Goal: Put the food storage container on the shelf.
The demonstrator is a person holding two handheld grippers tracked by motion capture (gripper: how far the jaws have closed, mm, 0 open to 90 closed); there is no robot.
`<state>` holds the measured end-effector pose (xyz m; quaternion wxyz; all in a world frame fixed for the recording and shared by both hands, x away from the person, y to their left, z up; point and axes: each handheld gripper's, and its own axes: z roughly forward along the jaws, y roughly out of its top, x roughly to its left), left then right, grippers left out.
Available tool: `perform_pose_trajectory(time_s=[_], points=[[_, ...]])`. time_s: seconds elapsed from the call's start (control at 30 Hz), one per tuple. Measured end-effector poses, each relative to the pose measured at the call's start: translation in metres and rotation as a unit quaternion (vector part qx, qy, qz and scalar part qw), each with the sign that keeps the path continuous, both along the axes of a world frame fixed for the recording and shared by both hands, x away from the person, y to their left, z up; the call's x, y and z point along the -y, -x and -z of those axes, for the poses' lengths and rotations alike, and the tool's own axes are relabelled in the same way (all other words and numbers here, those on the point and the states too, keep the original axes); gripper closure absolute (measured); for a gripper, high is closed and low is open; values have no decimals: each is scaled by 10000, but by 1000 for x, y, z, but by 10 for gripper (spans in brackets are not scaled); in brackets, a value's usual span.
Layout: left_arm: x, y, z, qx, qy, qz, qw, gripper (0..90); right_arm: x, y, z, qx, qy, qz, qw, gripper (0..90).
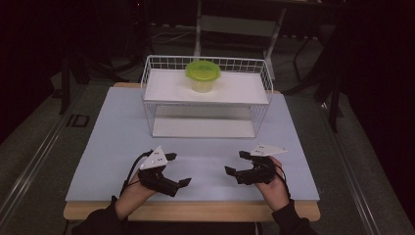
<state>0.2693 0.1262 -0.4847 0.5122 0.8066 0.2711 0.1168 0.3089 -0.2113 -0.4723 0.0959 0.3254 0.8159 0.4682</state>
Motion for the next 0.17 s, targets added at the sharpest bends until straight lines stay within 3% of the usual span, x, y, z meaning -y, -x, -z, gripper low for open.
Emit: perform_pose_trajectory(time_s=[0.17], points=[[1,2,4,23,-101,18,9999,24,-4,-1,6,-10,129,-97,9999,150]])
